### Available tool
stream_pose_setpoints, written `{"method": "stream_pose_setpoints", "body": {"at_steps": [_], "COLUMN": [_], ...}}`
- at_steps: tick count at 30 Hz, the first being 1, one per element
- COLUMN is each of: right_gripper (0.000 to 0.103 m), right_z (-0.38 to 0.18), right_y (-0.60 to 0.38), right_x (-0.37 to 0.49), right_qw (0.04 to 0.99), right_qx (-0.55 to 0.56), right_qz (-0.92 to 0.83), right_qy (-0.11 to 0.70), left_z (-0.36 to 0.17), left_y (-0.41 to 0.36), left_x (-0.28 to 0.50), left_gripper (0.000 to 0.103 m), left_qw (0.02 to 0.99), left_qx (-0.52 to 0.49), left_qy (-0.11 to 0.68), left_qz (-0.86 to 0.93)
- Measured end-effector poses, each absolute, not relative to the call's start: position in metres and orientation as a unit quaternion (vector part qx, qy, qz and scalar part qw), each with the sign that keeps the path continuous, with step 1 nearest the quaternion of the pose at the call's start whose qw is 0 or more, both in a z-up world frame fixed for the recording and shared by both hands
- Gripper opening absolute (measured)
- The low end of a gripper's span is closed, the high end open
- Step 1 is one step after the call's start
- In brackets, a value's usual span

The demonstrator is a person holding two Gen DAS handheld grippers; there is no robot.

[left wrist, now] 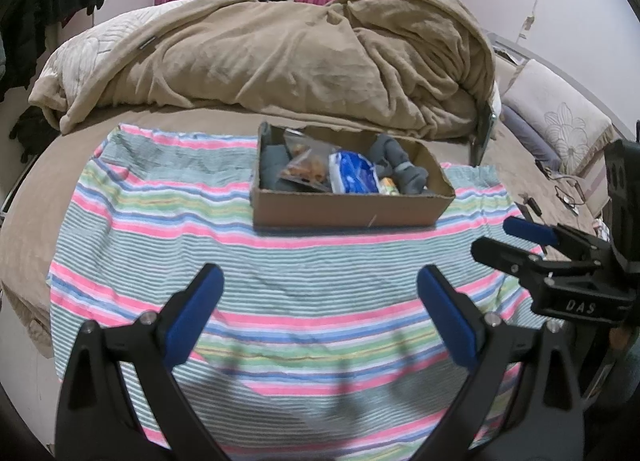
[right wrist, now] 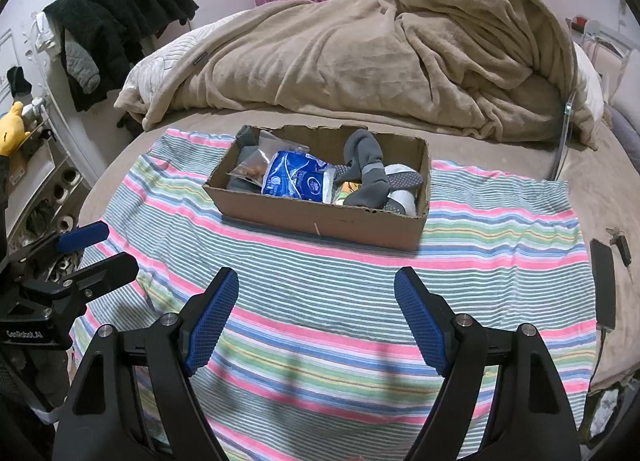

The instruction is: Organize objects

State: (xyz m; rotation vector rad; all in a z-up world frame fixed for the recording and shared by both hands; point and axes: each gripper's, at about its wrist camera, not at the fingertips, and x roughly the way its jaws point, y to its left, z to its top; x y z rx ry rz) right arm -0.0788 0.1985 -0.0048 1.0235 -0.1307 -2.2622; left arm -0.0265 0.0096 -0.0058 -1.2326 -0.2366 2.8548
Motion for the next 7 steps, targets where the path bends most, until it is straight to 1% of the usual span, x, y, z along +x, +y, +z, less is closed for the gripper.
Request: {"method": "stream_pose_setpoints", "body": {"at_steps": [7], "right_gripper": [0.083], "right_z": [-0.0126], "right_y": [0.2003], "right_x": [-0.0845], "right_qw": [0.323], "right_qx": [0.396], "right_qz": [-0.858], "right_qy": [-0.052], "left_z": [-0.006], "left_y": [0.0092], "left_x": [-0.0315], "left_gripper": [0.099], "left_qw": [0.018], "left_qx": [-0.382], "left_qy": [-0.073], "left_qz": [0.921]}}
